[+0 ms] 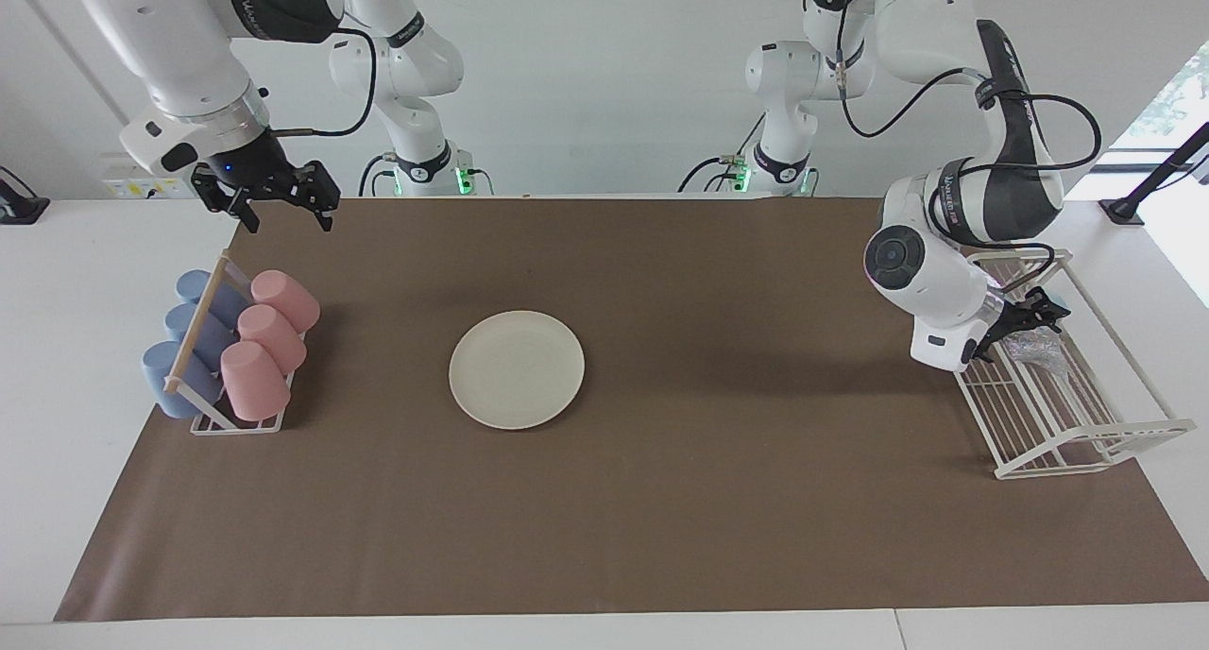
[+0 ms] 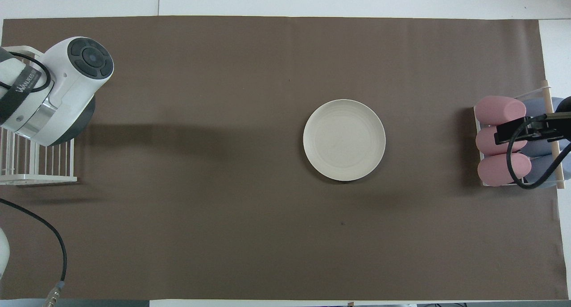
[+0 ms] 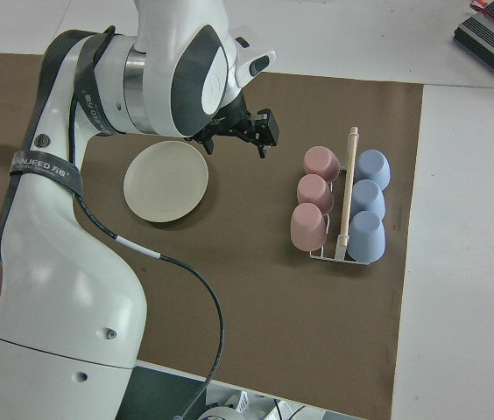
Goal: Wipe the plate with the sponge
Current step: 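Reach the left gripper into the white rack and grasp the clear scrubber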
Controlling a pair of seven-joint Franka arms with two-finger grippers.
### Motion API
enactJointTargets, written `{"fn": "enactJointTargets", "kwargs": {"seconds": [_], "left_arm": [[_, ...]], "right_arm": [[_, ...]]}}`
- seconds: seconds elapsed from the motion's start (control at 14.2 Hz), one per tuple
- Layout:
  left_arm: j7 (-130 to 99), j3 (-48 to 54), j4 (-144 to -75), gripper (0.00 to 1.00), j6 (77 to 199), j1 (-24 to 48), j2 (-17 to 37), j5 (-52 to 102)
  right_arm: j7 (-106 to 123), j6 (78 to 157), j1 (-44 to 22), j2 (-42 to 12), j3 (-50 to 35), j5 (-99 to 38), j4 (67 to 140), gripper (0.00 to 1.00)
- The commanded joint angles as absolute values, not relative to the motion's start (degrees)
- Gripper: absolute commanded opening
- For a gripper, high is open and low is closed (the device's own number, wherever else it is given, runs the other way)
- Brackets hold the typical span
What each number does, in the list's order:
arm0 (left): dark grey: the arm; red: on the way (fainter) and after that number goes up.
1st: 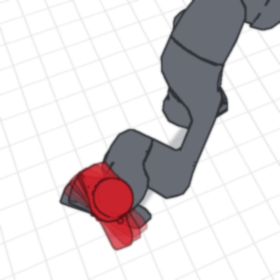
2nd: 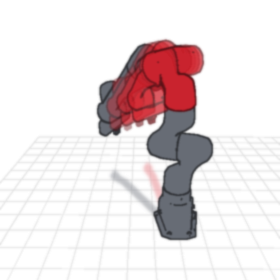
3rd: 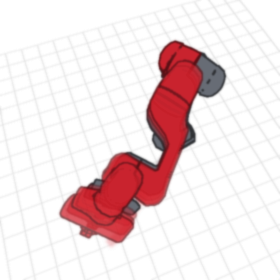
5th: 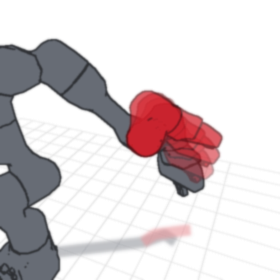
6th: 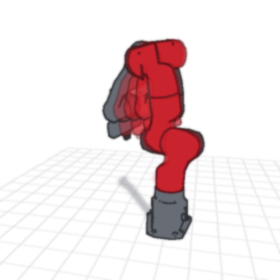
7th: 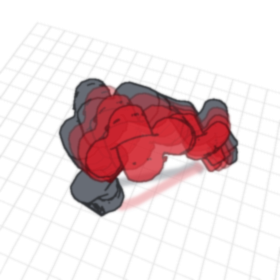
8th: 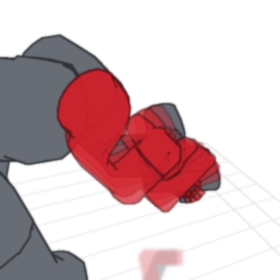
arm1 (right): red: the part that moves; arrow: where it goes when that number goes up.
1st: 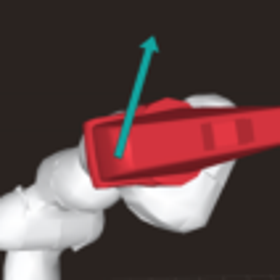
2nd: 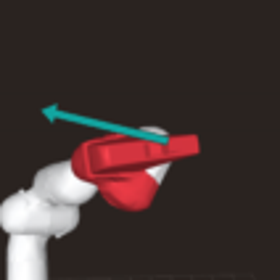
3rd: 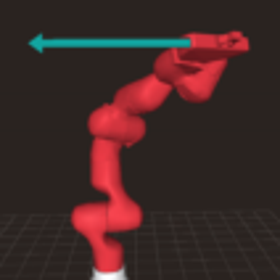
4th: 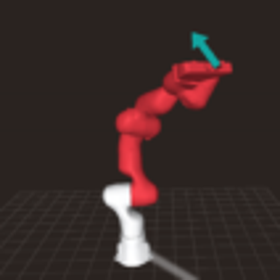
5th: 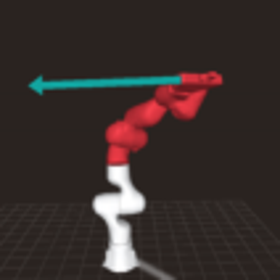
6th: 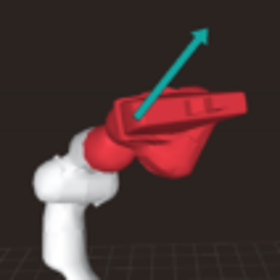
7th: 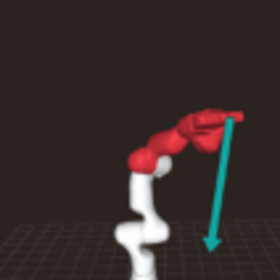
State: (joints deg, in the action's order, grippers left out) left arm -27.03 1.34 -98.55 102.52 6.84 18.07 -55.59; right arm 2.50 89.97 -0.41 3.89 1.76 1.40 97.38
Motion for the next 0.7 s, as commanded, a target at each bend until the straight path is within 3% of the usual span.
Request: {"fn": "enactJointTargets", "kwargs": {"seconds": [0.0, 0.07, 0.14, 0.21, 0.28, 0.63], "left_arm": [[-27.86, 1.49, -99.32, 0.94, 104.06, 6.15, 17.75, -56.87], [-28.04, 1.49, -99.32, 0.84, 104.15, 6.15, 17.75, -56.87], [-28.3, 1.49, -99.32, 0.53, 104.5, 6.15, 17.75, -56.78], [-28.82, 1.49, -99.32, 0.13, 104.94, 6.15, 17.75, -56.78], [-29.79, 1.58, -99.32, 0.0, 105.29, 6.15, 17.84, -56.69], [-30.24, 1.58, -98.97, 0.0, 105.91, 6.15, 17.93, -56.6]], "right_arm": [[1.05, 89.91, -0.09, 3.25, 0.79, 0.97, 96.5, 1.0], [1.05, 89.91, 0.0, 3.25, 0.7, 0.97, 96.5, 1.0], [1.05, 89.91, 0.0, 3.25, 0.7, 0.97, 96.5, 1.0], [1.05, 89.91, 0.0, 3.25, 0.7, 0.97, 96.5, 1.0], [1.05, 89.91, -0.09, 3.25, 0.79, 0.97, 96.5, 1.0], [0.97, 89.82, 0.0, 3.34, 0.7, 0.97, 96.68, 1.0]]}}
